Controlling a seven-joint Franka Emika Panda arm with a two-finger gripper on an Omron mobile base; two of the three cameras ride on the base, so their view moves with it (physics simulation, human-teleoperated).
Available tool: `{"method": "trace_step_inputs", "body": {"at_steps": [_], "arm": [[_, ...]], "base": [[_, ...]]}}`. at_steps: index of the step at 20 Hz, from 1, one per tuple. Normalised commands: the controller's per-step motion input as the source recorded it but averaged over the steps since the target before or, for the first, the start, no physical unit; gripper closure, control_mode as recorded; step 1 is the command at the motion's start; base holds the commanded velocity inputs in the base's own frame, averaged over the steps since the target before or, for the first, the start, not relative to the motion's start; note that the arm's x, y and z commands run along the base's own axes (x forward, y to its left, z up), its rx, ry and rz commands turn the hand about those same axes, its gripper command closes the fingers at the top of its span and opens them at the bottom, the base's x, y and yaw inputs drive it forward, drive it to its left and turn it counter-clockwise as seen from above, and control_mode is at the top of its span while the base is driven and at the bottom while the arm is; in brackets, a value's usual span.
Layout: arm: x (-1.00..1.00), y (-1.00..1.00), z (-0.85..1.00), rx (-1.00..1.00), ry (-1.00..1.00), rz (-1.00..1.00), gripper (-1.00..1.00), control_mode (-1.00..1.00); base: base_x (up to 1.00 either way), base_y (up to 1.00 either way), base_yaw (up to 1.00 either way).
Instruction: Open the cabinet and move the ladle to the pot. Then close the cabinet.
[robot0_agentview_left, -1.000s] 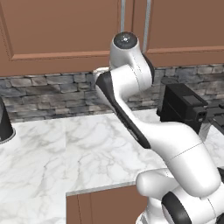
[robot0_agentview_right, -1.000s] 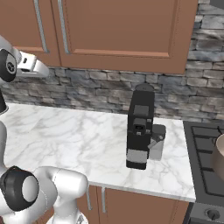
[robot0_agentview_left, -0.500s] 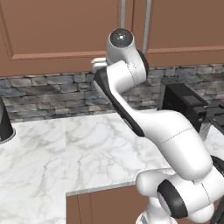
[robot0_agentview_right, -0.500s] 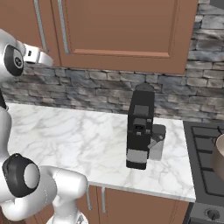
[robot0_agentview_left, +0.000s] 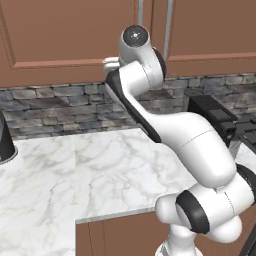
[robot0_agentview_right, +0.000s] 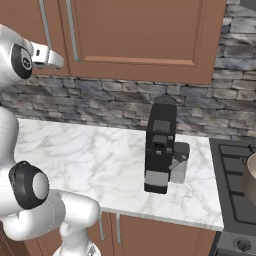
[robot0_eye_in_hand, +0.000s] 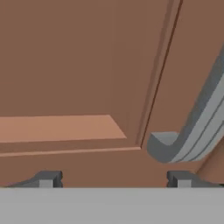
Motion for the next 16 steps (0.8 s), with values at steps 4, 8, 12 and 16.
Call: {"method": "trace_step_inputs", "body": {"at_steps": [4, 8, 12, 16], "arm": [[0.31, 0.0, 0.46, 0.0, 0.0, 0.0, -1.0, -1.0], [0.24, -0.01, 0.47, 0.0, 0.0, 0.0, -1.0, -1.0], [-0.02, -0.01, 0.49, 0.0, -0.07, 0.0, -1.0, -1.0], [-0.06, -0.01, 0.38, 0.0, -0.21, 0.0, -1.0, -1.0]], "base": [[0.0, 0.0, 0.0], [0.0, 0.0, 0.0], [0.0, 0.0, 0.0], [0.0, 0.0, 0.0]]}}
